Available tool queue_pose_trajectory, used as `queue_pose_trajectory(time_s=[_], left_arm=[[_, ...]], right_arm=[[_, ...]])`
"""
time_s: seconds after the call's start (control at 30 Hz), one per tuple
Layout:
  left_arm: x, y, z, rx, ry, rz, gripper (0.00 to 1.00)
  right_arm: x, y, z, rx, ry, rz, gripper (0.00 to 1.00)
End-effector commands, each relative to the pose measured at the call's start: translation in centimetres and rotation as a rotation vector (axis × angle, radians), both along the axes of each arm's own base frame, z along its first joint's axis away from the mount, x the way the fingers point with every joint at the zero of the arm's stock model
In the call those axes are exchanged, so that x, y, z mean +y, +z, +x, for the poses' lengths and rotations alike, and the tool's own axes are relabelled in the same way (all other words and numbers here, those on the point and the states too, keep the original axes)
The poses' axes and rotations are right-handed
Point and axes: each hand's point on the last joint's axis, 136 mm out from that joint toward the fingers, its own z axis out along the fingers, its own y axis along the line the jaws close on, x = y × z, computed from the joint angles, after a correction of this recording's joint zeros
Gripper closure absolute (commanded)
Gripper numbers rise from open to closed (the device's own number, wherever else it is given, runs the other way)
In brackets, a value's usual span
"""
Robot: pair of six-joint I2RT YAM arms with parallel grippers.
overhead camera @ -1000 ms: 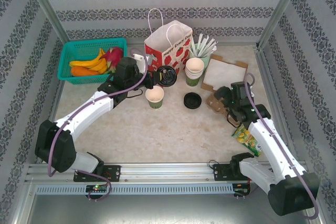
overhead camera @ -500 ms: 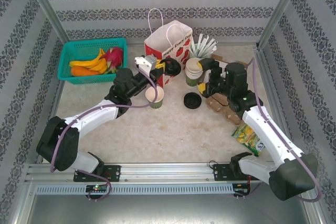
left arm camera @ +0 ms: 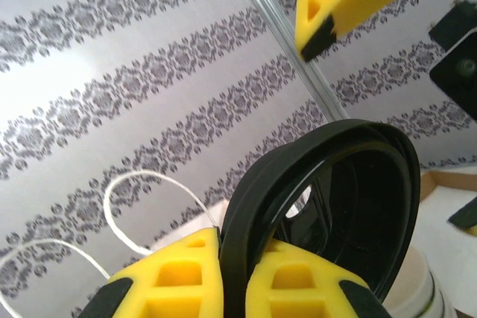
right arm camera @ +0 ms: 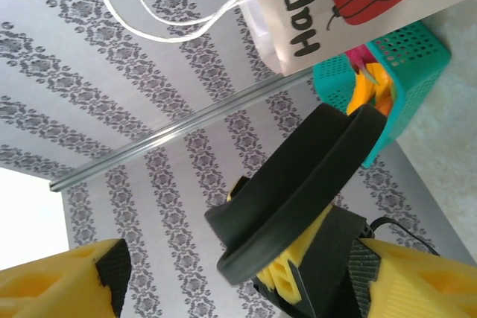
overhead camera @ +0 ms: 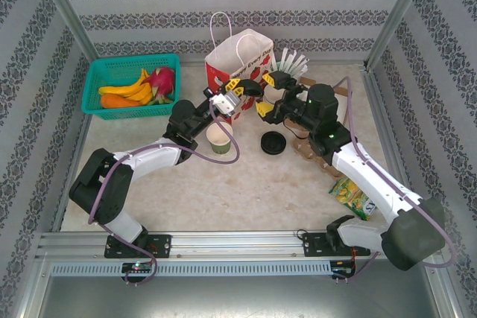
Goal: Pack the takeout coffee
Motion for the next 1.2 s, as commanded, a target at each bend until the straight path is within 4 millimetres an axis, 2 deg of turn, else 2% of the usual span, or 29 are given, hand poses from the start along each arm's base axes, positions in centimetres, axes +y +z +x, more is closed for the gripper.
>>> queue_pose_trajectory(time_s=[0.0,0.17,0.27,0.5,0.9,1.03,1.1,1.17], left_arm=[[0.0,4.8,-2.2,-0.188,-0.039,-0.069,1.0],[0.3,5.4,-2.9,-0.168,-0.076,-0.132,1.0],[0.3,5.8,-3.1,-0.173,-0.087,-0.16,1.0],[0.4,6.9,-3.7,-0.203,-0.126,-0.211,1.0],[-0.3,6.3,-4.8,-0.231,-0.173,-0.189,1.0],[-0.5,6.1,-4.7,-0.195,-0.195,-0.202,0.99],[-0.7,5.7,-4.6,-0.148,-0.216,-0.213,0.88],[-1.3,4.7,-4.7,-0.07,-0.256,-0.191,0.6]], right_arm=[[-0.3,2.1,0.8,-0.062,-0.057,0.071,0.27],[-1.1,2.2,1.5,-0.086,-0.128,0.103,0.36],[-0.7,2.5,1.7,-0.103,-0.126,0.127,0.38],[-0.4,1.8,2.1,-0.085,-0.156,0.166,0.46],[0.6,3.2,2.5,-0.14,-0.159,0.24,0.72],[0.3,3.4,2.6,-0.164,-0.183,0.233,0.88],[0.0,3.7,2.7,-0.187,-0.204,0.232,0.94],[-0.5,4.1,2.7,-0.228,-0.24,0.239,1.0]])
